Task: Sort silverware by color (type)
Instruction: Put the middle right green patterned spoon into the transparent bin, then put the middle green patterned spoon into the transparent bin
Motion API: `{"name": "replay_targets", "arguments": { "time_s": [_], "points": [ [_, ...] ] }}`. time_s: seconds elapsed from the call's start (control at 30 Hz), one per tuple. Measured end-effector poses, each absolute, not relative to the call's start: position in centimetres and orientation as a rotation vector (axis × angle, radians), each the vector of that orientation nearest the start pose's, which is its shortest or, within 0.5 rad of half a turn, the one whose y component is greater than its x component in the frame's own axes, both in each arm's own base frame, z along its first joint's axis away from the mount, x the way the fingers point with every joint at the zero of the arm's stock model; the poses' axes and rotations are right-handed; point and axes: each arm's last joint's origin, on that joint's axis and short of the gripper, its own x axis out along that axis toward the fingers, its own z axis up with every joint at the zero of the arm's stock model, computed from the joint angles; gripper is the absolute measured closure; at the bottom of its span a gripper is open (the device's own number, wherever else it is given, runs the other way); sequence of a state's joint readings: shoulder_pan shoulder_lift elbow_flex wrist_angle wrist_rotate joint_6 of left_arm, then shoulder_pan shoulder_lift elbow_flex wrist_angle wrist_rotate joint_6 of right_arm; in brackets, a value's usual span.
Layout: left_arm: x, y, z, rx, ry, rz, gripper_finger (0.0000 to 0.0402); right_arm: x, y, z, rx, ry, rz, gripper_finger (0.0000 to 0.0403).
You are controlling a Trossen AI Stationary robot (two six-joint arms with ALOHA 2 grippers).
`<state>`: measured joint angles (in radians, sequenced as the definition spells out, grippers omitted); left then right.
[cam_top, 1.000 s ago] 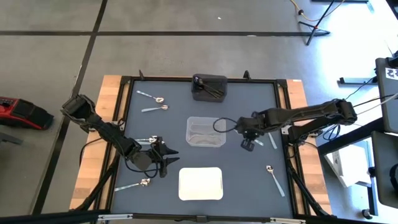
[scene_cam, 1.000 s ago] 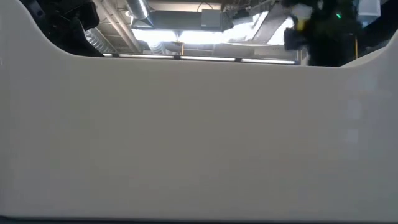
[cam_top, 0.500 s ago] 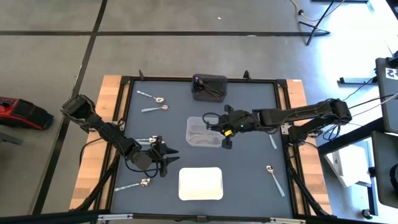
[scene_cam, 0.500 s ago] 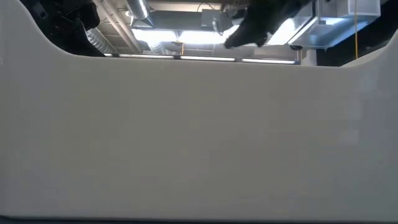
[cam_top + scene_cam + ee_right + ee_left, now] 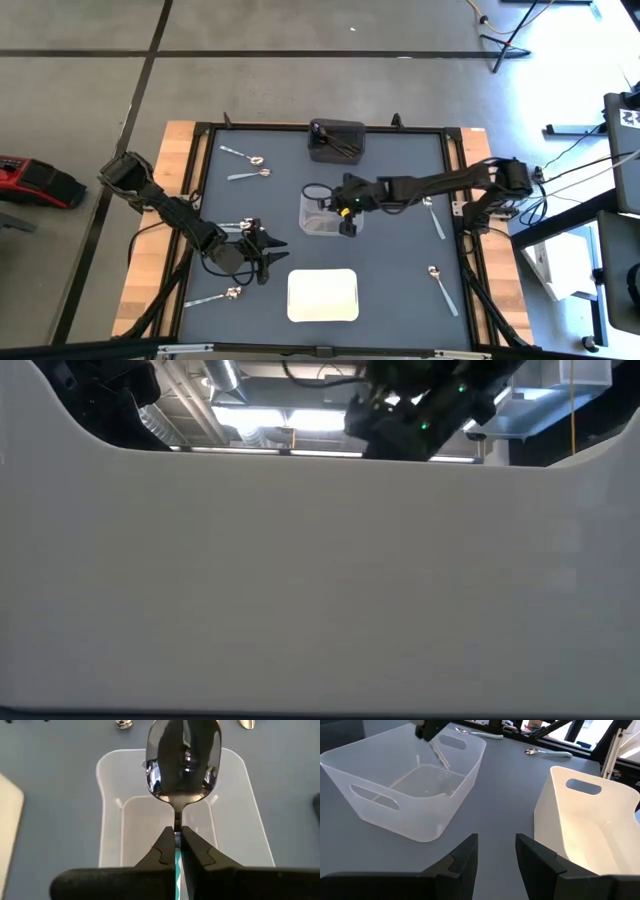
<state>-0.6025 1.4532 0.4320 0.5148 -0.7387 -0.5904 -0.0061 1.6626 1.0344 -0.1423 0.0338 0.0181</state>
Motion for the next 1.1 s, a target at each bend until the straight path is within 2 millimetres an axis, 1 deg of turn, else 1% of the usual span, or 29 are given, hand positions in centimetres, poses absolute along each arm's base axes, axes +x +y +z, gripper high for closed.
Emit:
{"name": "replay_targets", "arguments": {
  "time_s": [0.23, 0.33, 0.43, 0.6, 0.7, 0.83, 0.9, 0.97, 1.03, 1.1],
  "points": [
    [21.4, -12.3, 14.5, -0.265, 0.344, 0.243, 0.0276, 35.3, -1.1, 18.2, 0.017, 0.837, -0.064, 0.0400],
    [21.4, -12.3, 14.4, -0.264, 0.344, 0.243, 0.0276, 35.4, -1.1, 17.4, 0.016, 0.864, -0.067, 0.0400],
    [21.4, -12.3, 14.5, -0.264, 0.344, 0.243, 0.0276, 35.5, -1.1, 16.9, 0.011, 0.879, -0.079, 0.0400],
    [21.4, -12.3, 14.4, -0.264, 0.344, 0.243, 0.0276, 35.5, -1.1, 16.9, 0.013, 0.879, -0.074, 0.0398],
    [21.4, -12.3, 14.4, -0.262, 0.345, 0.243, 0.0276, 35.5, -1.1, 16.9, 0.013, 0.880, -0.074, 0.0376],
    [21.4, -12.3, 14.4, -0.239, 0.348, 0.239, 0.0276, 35.5, -1.1, 16.9, 0.014, 0.887, -0.074, 0.0318],
    [21.4, -12.3, 14.4, -0.214, 0.352, 0.232, 0.0276, 35.2, -1.1, 17.5, 0.012, 0.912, -0.072, 0.0293],
    [21.6, -12.3, 14.6, -0.186, 0.375, 0.192, 0.0276, 34.8, -0.8, 19.2, 0.009, 0.887, -0.063, 0.0276],
    [21.9, -12.0, 15.5, -0.184, 0.403, 0.141, 0.0276, 34.1, 0.1, 21.2, -0.002, 0.835, -0.038, 0.0267],
    [22.3, -11.5, 16.8, -0.182, 0.459, 0.124, 0.0276, 33.3, 1.2, 23.0, -0.031, 0.769, 0.005, 0.0264]
  ]
}}
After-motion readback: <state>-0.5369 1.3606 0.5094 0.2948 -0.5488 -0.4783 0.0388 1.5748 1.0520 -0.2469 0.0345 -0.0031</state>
